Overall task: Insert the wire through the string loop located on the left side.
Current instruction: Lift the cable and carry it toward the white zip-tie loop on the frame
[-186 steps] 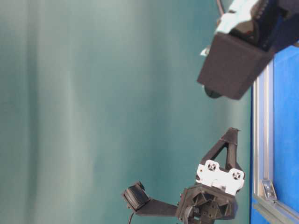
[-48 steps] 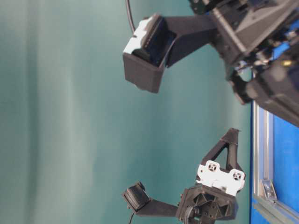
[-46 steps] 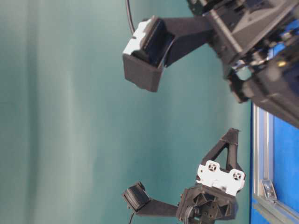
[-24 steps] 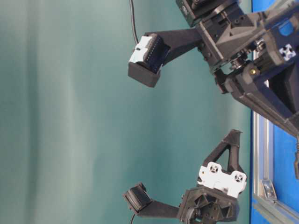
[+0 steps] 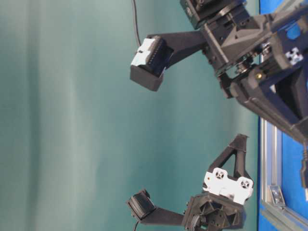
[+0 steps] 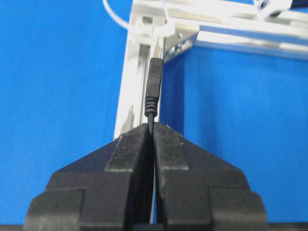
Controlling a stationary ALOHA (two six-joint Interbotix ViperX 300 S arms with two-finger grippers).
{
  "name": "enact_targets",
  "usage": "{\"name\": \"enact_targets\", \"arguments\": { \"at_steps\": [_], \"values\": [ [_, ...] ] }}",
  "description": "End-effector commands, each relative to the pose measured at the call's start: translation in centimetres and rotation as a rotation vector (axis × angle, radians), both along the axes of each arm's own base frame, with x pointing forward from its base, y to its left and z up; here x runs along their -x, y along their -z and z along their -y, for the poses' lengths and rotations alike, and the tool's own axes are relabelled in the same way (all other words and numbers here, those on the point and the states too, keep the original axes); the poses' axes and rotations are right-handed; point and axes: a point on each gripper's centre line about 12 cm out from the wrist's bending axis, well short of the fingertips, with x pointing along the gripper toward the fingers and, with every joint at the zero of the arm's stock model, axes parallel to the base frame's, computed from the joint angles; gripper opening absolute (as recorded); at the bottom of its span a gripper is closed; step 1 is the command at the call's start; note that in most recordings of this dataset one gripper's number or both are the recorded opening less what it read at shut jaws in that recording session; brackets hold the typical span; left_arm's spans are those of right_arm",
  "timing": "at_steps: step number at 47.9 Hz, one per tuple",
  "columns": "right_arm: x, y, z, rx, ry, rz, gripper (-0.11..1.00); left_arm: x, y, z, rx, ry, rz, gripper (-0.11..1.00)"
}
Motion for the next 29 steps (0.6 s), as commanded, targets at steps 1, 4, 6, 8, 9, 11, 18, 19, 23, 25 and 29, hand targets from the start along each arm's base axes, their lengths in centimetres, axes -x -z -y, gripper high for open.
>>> {"name": "enact_targets", "arguments": {
  "at_steps": [1,4,6,8,9,11,18,19,23,25,29],
  "values": [
    [-0.9,-1.8,-0.3,-0.002,-0.006,0.055,0.0,-0.2,-1.5,0.0,-0.014,0.003,0.044,0.0],
    [-1.4,-1.8,-0.5,-0.002,-0.011,0.058,0.0,-0.2,-1.6,0.0,-0.014,0.002,0.045,0.0],
    [-1.7,-1.8,-0.6,-0.002,-0.014,0.06,0.0,-0.2,-1.5,0.0,-0.014,0.002,0.044,0.0],
    [-2.0,-1.7,-0.7,0.0,-0.016,0.055,0.0,-0.2,-1.6,0.0,-0.014,0.002,0.045,0.0],
    [-2.1,-1.7,-0.7,0.0,-0.017,0.055,0.0,-0.2,-1.5,0.0,-0.013,0.002,0.042,0.0],
    [-2.4,-1.6,-0.9,0.0,-0.02,0.051,0.0,-0.2,-1.5,0.0,-0.014,0.002,0.044,0.0],
    [-3.4,-1.5,-1.1,0.0,-0.025,0.046,0.0,-0.2,-1.5,0.0,-0.013,0.001,0.042,0.0],
    [-3.5,-1.5,-1.1,0.0,-0.025,0.046,0.0,-0.2,-1.5,0.0,-0.013,0.002,0.042,0.0],
    [-3.8,-1.4,-1.1,0.0,-0.026,0.041,0.0,-0.2,-1.5,0.0,-0.014,0.002,0.044,0.0],
    [-3.8,-1.4,-1.2,0.0,-0.026,0.043,0.0,-0.2,-1.5,0.0,-0.013,0.003,0.043,0.0],
    [-3.9,-1.4,-1.2,0.0,-0.026,0.043,0.0,-0.2,-1.5,0.0,-0.014,0.002,0.044,0.0]
  ]
}}
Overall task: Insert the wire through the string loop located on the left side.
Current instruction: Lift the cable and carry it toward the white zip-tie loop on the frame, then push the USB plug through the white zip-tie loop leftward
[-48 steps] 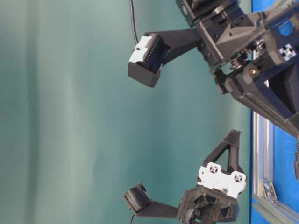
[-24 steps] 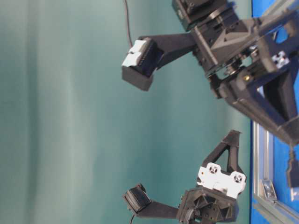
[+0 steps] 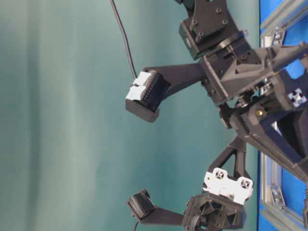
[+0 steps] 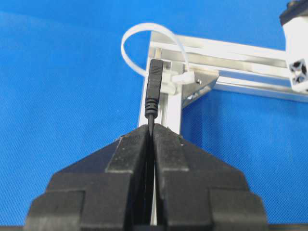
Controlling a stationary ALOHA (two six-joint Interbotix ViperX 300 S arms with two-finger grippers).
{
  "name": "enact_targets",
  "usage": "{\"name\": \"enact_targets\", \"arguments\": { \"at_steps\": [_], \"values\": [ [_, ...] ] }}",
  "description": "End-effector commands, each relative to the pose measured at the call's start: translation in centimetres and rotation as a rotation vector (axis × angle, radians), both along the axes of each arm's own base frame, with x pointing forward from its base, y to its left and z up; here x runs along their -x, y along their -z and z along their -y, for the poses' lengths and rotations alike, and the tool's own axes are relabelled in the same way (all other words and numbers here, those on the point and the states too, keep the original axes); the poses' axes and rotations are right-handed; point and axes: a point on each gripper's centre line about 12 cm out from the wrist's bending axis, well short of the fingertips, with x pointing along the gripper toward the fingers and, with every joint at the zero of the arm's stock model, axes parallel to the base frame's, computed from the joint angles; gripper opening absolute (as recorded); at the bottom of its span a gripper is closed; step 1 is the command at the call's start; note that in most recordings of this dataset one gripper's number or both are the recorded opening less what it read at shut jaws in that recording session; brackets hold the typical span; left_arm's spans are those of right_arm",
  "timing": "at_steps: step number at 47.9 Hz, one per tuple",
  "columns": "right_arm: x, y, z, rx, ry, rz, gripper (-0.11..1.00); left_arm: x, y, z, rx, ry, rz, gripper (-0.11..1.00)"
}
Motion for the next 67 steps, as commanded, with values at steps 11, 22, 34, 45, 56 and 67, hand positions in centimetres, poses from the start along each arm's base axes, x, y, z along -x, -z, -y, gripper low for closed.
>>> {"name": "enact_targets", "arguments": {
  "at_steps": [11,22,34,45,56,67],
  "values": [
    [-0.57,-1.3,-0.16,-0.001,-0.004,0.037,0.0,-0.22,-1.59,0.01,-0.014,0.003,0.045,0.0],
    [-0.57,-1.3,-0.16,-0.001,-0.004,0.037,0.0,-0.18,-1.55,0.02,-0.014,0.003,0.044,0.0],
    [-0.57,-1.3,-0.16,-0.001,-0.004,0.037,0.0,-0.18,-1.55,0.02,-0.014,0.003,0.044,0.0],
    [-0.53,-1.25,-0.16,-0.001,-0.004,0.035,0.0,-0.18,-1.55,0.02,-0.014,0.003,0.044,0.0],
    [-0.53,-1.25,-0.16,-0.001,-0.004,0.035,0.0,0.04,-1.75,0.08,-0.015,0.002,0.048,0.0],
    [-0.53,-1.25,-0.09,-0.001,-0.002,0.035,0.0,0.18,-1.72,0.06,-0.014,0.001,0.045,0.0]
  ]
}}
